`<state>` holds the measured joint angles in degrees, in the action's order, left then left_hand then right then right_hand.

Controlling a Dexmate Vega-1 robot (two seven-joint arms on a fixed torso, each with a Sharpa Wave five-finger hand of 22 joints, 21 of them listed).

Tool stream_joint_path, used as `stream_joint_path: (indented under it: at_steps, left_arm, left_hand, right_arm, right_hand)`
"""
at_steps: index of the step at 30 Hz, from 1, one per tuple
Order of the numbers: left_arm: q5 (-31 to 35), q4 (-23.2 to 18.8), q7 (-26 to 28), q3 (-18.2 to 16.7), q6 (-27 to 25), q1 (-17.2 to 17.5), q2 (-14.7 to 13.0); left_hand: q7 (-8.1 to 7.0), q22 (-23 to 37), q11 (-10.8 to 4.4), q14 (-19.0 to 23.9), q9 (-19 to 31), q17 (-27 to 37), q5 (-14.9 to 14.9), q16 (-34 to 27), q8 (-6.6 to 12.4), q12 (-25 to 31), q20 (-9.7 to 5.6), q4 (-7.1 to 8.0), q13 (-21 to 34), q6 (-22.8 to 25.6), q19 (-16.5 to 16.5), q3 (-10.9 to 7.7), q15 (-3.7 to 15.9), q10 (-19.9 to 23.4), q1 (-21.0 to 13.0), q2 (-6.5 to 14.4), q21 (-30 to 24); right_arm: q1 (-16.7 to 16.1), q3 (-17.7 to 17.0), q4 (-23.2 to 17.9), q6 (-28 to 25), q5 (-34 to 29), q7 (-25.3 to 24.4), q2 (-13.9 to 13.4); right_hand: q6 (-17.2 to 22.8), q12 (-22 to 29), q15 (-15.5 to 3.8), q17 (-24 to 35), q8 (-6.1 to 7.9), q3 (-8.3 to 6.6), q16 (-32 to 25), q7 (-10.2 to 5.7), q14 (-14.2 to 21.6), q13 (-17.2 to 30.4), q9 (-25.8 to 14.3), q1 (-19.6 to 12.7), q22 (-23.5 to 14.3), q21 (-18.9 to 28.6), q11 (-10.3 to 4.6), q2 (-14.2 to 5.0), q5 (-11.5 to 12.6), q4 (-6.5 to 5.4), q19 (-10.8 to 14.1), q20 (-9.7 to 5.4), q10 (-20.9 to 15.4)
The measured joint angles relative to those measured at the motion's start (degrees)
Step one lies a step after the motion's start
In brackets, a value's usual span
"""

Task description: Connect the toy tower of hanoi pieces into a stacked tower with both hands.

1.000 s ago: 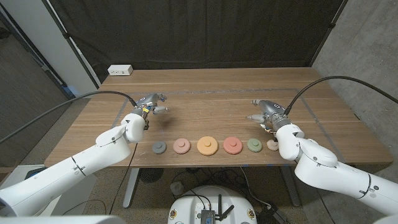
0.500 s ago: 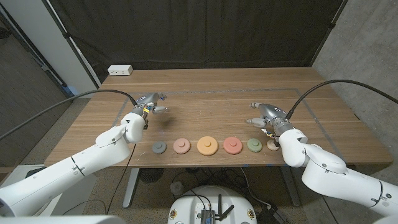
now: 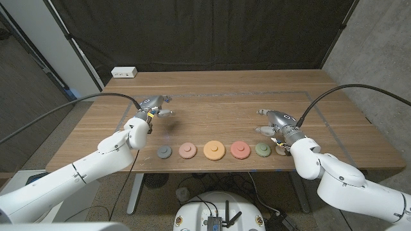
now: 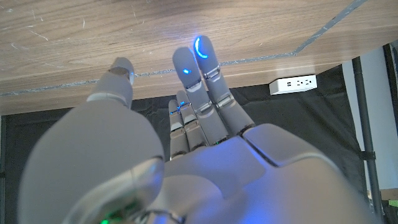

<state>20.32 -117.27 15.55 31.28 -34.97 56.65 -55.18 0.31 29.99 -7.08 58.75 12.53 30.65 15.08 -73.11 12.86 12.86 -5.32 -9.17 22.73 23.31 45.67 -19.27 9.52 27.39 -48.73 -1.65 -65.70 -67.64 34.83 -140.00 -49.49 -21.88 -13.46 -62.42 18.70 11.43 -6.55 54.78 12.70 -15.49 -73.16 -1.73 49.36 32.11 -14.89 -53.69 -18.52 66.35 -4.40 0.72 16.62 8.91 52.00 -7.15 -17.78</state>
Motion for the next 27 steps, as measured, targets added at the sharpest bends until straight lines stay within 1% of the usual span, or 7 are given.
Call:
stream_joint_path:
  at_steps: [3, 6, 9, 11, 21, 23, 27]
  left_arm:
    - [-0.1, 0.12, 0.89, -0.52, 0.71, 0.6, 0.12]
    - [-0.1, 0.22, 0.89, -0.93, 0.71, 1.01, 0.25]
    - [-0.59, 0.28, 1.58, -1.3, 1.11, 1.35, 0.35]
    - [-0.73, 0.3, 1.71, -1.45, 1.18, 1.48, 0.42]
    - [-0.99, 0.32, 2.24, -2.02, 1.45, 1.99, 0.77]
    - [-1.01, 0.32, 2.3, -2.07, 1.46, 2.06, 0.83]
    - [-1.18, 0.27, 2.35, -2.18, 1.47, 2.14, 0.95]
  left_hand:
    - [0.0, -0.27, 0.0, 0.0, 0.0, -0.13, 0.0, -0.11, 0.0, 0.0, 0.0, -0.15, 0.07, 0.0, 0.0, 0.15, 0.0, 0.0, 0.0, 0.0, -0.21]
    - [0.0, -0.27, 0.0, 0.0, 0.0, -0.13, 0.0, -0.22, 0.0, 0.0, 0.0, 0.01, 0.27, 0.0, 0.0, 0.31, 0.0, 0.0, 0.0, 0.0, -0.21]
    - [0.0, -0.51, 0.0, 0.0, 0.0, -0.13, 0.0, -0.44, 0.0, 0.0, 0.0, 0.08, 0.27, 0.0, 0.0, 0.39, 0.0, 0.0, 0.0, 0.0, -0.44]
    - [0.0, -0.53, 0.0, 0.0, 0.0, -0.12, 0.0, -0.44, 0.0, 0.0, 0.0, 0.08, 0.27, 0.0, 0.0, 0.39, 0.0, 0.0, 0.0, 0.0, -0.44]
    - [0.0, -0.79, 0.01, 0.0, 0.0, -0.39, 0.0, -0.44, 0.0, 0.0, 0.0, 0.08, 0.27, 0.01, 0.0, 0.7, 0.0, 0.01, 0.0, 0.0, -0.44]
    - [-0.01, -0.99, 0.01, 0.0, 0.0, -0.39, 0.0, -0.44, 0.0, 0.0, 0.0, 0.08, 0.27, 0.01, 0.0, 0.71, 0.0, 0.01, 0.0, 0.0, -0.87]
    - [-0.01, -1.07, 0.01, 0.0, 0.0, -0.39, 0.0, -0.48, 0.0, 0.0, 0.02, 0.08, 0.26, 0.01, -0.02, 0.7, 0.0, 0.01, 0.0, 0.0, -0.87]
  right_arm:
    - [-0.49, 0.48, -1.18, -0.51, -0.85, 0.69, -0.85]
    - [-0.49, 0.49, -1.21, -0.96, -1.5, 1.41, -0.87]
    - [-0.78, 0.97, -2.25, -1.29, -2.06, 2.09, -1.73]
    - [-0.94, 1.04, -2.57, -1.49, -2.4, 2.45, -1.99]
    - [-2.55, 0.92, -4.23, -2.46, -3.32, 3.6, -3.36]
    - [-2.86, 0.87, -4.46, -2.65, -3.45, 3.69, -3.57]
    - [-3.51, 0.84, -5.04, -3.1, -3.76, 3.98, -4.04]
  right_hand:
    - [0.0, 0.0, 0.32, -0.15, 0.0, 0.19, 0.0, 0.0, -0.34, -0.25, 0.09, 0.37, 0.33, 0.44, 0.05, -0.37, 0.0, -0.13, -0.4, 0.41, 0.04]
    - [-0.89, -0.22, 0.31, -0.15, -0.22, 0.43, 0.0, 0.15, -0.33, -0.34, 0.27, 0.37, 0.49, 0.45, -0.01, -0.37, 0.0, -0.03, -0.82, -0.01, 0.81]
    - [-1.35, -0.22, 0.51, -0.65, -0.65, 0.5, 0.0, 0.13, -0.53, -0.53, 0.26, 0.37, 0.72, 0.88, 0.5, -0.37, 0.0, 0.03, -1.22, 0.4, 1.32]
    - [-1.64, -0.22, 0.52, -0.62, -0.66, 0.73, 0.0, 0.41, -0.54, -0.53, 0.51, 0.36, 0.84, 0.88, 0.36, -0.36, -0.13, 0.26, -1.22, 0.4, 1.46]
    - [-1.85, -0.22, 0.4, -1.16, -0.66, 0.72, 0.0, 0.2, -1.05, -1.06, 0.53, -0.19, 1.51, 1.33, 0.19, 0.16, -0.49, 0.26, -1.63, 0.4, 1.62]
    - [-1.95, -0.22, 0.4, -1.2, -0.65, 0.72, 0.0, 0.1, -1.05, -1.06, 0.53, -0.85, 1.51, 1.33, 0.19, -0.51, -0.79, 0.26, -1.62, 0.4, 1.62]
    - [-1.95, -0.22, 0.4, -1.2, -0.66, 0.72, 0.0, 0.1, -1.04, -1.06, 0.8, -0.85, 1.51, 1.77, 0.19, -0.51, -0.81, 0.26, -1.62, 0.4, 1.62]
